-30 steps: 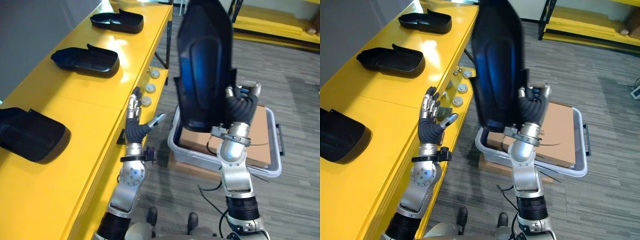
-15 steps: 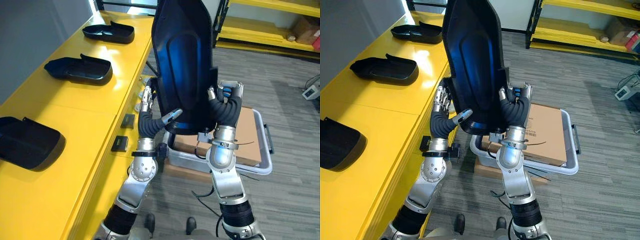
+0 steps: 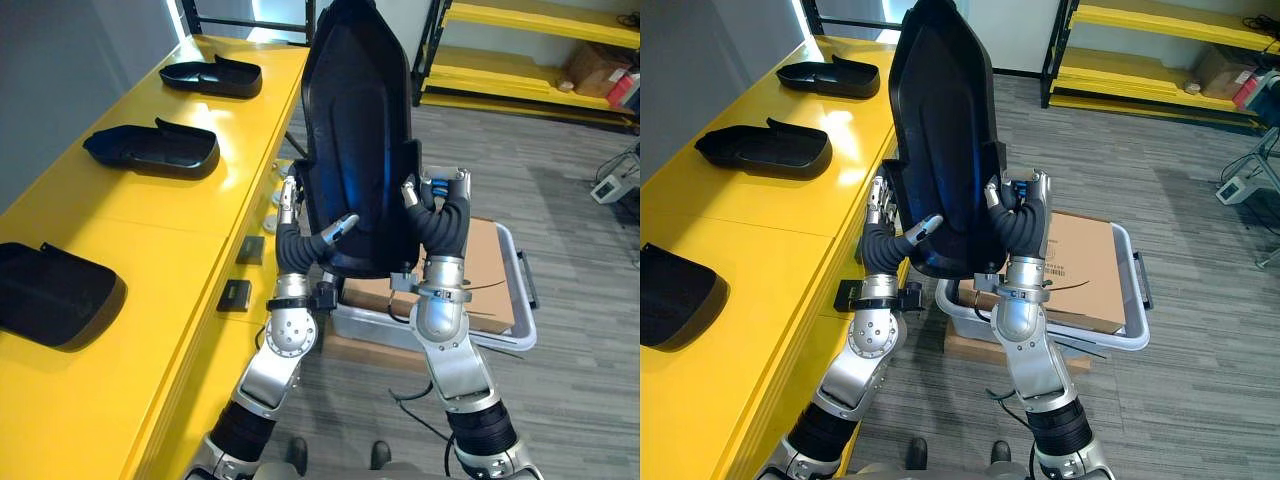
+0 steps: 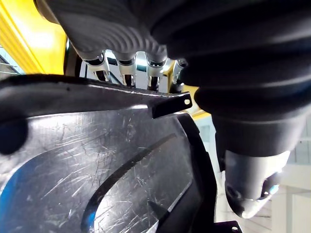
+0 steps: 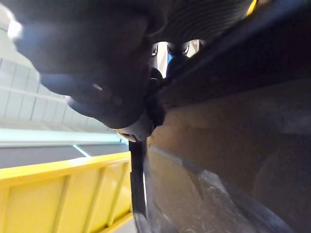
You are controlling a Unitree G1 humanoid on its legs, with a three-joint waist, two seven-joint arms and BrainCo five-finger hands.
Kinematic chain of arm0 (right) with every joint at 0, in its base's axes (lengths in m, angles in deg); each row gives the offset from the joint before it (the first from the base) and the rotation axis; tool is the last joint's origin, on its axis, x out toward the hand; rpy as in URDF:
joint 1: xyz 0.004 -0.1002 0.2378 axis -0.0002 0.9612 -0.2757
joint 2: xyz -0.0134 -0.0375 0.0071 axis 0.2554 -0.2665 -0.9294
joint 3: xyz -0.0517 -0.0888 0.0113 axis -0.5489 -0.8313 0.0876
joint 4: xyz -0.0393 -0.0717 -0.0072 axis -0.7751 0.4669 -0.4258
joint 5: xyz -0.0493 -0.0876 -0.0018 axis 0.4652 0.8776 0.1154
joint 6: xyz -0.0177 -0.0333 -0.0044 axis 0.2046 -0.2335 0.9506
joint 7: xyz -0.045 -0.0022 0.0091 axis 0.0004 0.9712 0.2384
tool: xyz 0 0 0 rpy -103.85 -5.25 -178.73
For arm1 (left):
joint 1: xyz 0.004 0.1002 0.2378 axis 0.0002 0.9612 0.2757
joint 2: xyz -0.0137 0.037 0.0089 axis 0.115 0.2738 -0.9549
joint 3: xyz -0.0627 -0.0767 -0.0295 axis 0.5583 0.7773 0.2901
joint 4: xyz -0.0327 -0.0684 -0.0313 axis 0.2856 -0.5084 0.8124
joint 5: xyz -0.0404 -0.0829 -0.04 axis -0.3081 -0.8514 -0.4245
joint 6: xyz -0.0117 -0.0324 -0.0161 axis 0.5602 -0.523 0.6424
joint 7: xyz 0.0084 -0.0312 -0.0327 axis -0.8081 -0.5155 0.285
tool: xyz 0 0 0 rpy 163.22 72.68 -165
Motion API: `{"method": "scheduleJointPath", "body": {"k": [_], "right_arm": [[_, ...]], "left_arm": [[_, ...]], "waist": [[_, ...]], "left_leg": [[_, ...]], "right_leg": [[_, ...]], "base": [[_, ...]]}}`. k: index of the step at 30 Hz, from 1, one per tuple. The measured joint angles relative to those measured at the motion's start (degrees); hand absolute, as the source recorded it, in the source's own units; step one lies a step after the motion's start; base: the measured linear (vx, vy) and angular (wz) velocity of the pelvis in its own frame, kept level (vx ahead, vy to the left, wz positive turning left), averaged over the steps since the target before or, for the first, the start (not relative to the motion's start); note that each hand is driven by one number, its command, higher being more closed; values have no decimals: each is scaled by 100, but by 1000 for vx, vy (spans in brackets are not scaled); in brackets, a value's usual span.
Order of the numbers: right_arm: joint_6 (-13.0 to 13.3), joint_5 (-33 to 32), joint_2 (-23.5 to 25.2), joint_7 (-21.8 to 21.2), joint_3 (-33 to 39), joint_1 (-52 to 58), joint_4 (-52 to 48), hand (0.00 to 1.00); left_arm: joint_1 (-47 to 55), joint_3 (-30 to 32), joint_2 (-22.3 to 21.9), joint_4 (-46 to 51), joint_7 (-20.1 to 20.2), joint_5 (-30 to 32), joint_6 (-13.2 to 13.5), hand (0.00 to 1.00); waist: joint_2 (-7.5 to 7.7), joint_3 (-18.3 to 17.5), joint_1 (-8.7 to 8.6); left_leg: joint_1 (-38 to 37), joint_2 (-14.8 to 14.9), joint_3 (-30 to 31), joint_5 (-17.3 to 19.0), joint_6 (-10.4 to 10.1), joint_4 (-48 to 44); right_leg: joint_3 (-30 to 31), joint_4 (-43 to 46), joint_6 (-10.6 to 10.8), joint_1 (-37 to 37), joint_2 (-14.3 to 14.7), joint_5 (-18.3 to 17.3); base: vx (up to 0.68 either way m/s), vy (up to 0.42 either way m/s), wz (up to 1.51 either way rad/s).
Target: Walk over and take plastic housings, then place them on the shelf
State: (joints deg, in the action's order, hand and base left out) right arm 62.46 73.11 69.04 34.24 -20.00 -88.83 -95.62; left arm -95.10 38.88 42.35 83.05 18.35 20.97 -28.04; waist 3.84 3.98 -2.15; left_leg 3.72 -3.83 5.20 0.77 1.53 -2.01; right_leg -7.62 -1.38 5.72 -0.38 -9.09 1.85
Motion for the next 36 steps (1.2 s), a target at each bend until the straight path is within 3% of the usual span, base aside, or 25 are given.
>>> {"method": "scheduleJointPath", "body": {"k": [16,24,36], "right_arm": [[-9,254,204,-50,43,474,476,100],[-12,253,309,77,607,477,473,100],[-9,251,338,59,552,462,152,100]], "left_arm": [[606,340,-243,140,46,65,-29,0],[951,635,-246,237,55,55,19,0],[1136,752,-349,329,331,-194,33,0]], "waist": [[-2,-125,8],[0,-127,18],[0,-127,31]], "left_leg": [[-240,3,185,-232,11,425],[-251,3,203,-236,13,446],[-312,7,202,-232,10,449]], "right_leg": [[-184,21,-16,107,-4,-41],[-190,11,23,122,-4,-50],[-185,1,32,185,-4,-59]], "base": [[-15,-3,5],[0,0,0],[-14,-2,0]]}}
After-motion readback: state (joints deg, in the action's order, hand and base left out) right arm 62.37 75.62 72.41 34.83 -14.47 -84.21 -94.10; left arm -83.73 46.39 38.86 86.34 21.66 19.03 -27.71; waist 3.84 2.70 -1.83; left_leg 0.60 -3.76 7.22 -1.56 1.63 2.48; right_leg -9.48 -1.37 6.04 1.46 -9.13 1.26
